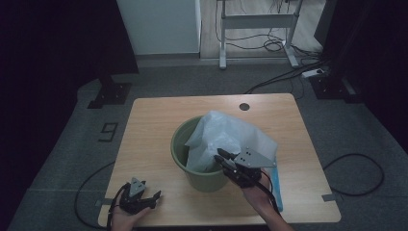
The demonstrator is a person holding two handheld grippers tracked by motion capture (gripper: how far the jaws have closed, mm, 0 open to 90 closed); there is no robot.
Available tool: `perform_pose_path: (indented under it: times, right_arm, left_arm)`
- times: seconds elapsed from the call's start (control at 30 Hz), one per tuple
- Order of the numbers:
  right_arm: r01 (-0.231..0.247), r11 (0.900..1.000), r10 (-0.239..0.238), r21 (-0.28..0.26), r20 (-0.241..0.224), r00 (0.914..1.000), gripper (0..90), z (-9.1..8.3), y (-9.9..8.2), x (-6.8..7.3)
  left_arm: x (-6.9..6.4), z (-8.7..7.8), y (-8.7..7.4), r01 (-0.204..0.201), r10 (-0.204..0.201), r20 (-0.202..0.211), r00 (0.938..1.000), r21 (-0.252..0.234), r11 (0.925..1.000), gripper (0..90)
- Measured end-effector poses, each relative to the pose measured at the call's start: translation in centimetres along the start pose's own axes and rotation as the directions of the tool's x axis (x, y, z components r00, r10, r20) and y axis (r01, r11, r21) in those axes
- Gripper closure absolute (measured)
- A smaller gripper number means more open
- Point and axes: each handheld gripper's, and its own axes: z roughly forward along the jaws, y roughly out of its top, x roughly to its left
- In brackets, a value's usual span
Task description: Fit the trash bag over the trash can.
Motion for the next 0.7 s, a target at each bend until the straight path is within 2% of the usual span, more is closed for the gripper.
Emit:
perform_pose_path:
  times: [0.03, 0.07, 0.1, 0.13, 0.2, 0.23, 0.27, 0.37, 0.5, 0.57, 0.7]
  right_arm:
    - [-0.004, 0.9992, 0.005, -0.040, 0.040, 0.9992, 55.1, -0.9, 0.0, -0.1]
    - [-0.004, 0.9992, 0.005, -0.040, 0.040, 0.9992, 55.1, -0.9, 0.0, -0.1]
    - [-0.012, 0.9983, 0.016, -0.057, 0.062, 0.9980, 50.5, -1.5, -0.1, -0.2]
    - [-0.021, 0.9961, 0.031, -0.085, 0.114, 0.9929, 40.2, -2.7, -0.3, -0.4]
    - [-0.035, 0.9940, 0.051, -0.104, 0.155, 0.9867, 32.5, -3.8, -0.7, -0.5]
    - [-0.035, 0.9940, 0.051, -0.104, 0.155, 0.9867, 32.5, -3.8, -0.7, -0.5]
    - [-0.043, 0.9931, 0.062, -0.109, 0.172, 0.9831, 29.0, -4.8, -1.2, -0.5]
    - [-0.051, 0.9932, 0.070, -0.105, 0.181, 0.9811, 26.3, -5.8, -1.9, -0.4]
    - [-0.041, 0.9973, 0.052, -0.061, 0.201, 0.9782, 22.0, -6.9, -3.7, -0.1]
    - [-0.034, 0.9987, 0.042, -0.039, 0.238, 0.9704, 20.1, -7.2, -4.7, -0.2]
    - [-0.057, 0.9984, 0.052, 0.007, 0.284, 0.9574, 16.2, -6.8, -6.5, -0.4]
  left_arm:
    - [0.1, -0.1, -0.1, 0.007, -0.007, -0.008, 0.9999, -0.003, 1.0000, 25.4]
    - [0.1, -0.1, -0.1, 0.007, -0.007, -0.008, 0.9999, -0.003, 1.0000, 25.3]
    - [0.2, -0.1, -0.1, 0.010, -0.010, -0.012, 0.9999, -0.003, 0.9999, 25.3]
    - [0.3, -0.1, -0.1, 0.018, -0.018, -0.018, 0.9997, -0.003, 0.9998, 25.3]
    - [0.4, -0.1, -0.1, 0.021, -0.021, -0.017, 0.9996, -0.003, 0.9998, 25.3]
    - [0.4, -0.2, -0.2, 0.025, -0.025, -0.020, 0.9995, -0.004, 0.9997, 25.3]
    - [0.4, -0.2, -0.1, 0.024, -0.025, -0.020, 0.9995, -0.007, 0.9997, 25.3]
    - [0.3, -0.2, -0.1, 0.018, -0.018, -0.018, 0.9997, -0.003, 0.9998, 25.3]
    - [0.1, -0.1, 0.0, 0.012, -0.012, -0.014, 0.9998, -0.002, 0.9999, 25.3]
    - [0.1, 0.0, -0.1, 0.014, -0.014, -0.014, 0.9998, -0.002, 0.9999, 25.3]
    - [0.1, 0.0, -0.1, 0.015, -0.015, -0.015, 0.9998, -0.002, 0.9999, 25.3]
